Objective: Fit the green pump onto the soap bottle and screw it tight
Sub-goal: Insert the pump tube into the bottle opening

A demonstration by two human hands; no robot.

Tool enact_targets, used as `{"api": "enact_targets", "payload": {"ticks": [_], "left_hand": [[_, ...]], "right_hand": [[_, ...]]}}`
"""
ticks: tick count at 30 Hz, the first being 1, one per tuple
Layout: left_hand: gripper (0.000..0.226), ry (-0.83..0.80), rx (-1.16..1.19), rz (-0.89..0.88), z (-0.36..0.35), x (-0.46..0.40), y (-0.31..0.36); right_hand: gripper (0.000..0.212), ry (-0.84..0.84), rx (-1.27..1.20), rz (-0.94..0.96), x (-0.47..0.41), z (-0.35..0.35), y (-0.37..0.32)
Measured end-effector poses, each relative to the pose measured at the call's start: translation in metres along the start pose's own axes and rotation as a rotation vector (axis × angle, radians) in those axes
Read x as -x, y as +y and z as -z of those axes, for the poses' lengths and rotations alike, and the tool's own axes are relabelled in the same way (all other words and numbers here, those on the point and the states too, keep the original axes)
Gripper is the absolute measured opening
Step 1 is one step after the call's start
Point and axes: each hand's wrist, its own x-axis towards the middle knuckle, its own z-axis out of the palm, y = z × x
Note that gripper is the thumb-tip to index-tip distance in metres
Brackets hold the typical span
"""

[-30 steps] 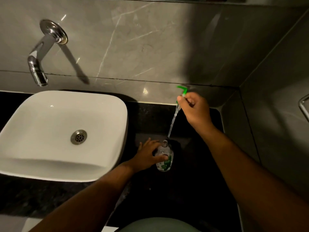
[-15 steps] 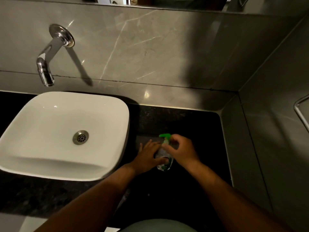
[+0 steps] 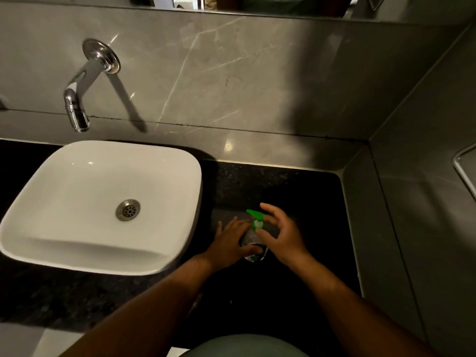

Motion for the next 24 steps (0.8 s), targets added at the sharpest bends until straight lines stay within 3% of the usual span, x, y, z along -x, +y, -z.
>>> {"api": "enact_targets", "payload": {"ticks": [4,8,10,13,18,21,24], "left_hand": [[0.078,-0.001,0.022,-0.019,0.0,0.002,0.003],[0.08,0.007,0.021,-0.004,0.001,0.004,0.006],[0.082,0.021,-0.01,-0.007,0.002,0.004,0.006],[0.079,0.007,-0.009,-0.022,0.002,0.004,0.006],[0.073,0.048,0.054,-0.018,-0.002,0.006,0.01],[0.082,0.06,0.014,0.0,0.0,0.005,0.01],[0.087,0.052,-0.019,-0.012,-0.001,0.003,0.009]], "right_hand": [[0.066,0.112,0.116,0.008,-0.006,-0.002,-0.008],[0.085,0.021,0.039,-0.024,-0.002,-0.004,-0.007],[0.077,-0.032,-0.035,-0.009,0.0,-0.001,-0.003],[0.067,0.045,0.066,-0.013,0.0,-0.001,-0.004],[0.075,0.124,0.042,-0.055,0.002,-0.013,-0.008],[0.069,0.055,-0.05,-0.029,0.004,-0.008,-0.002],[0.06,0.093,0.026,0.01,0.005,-0.008,-0.002]]}}
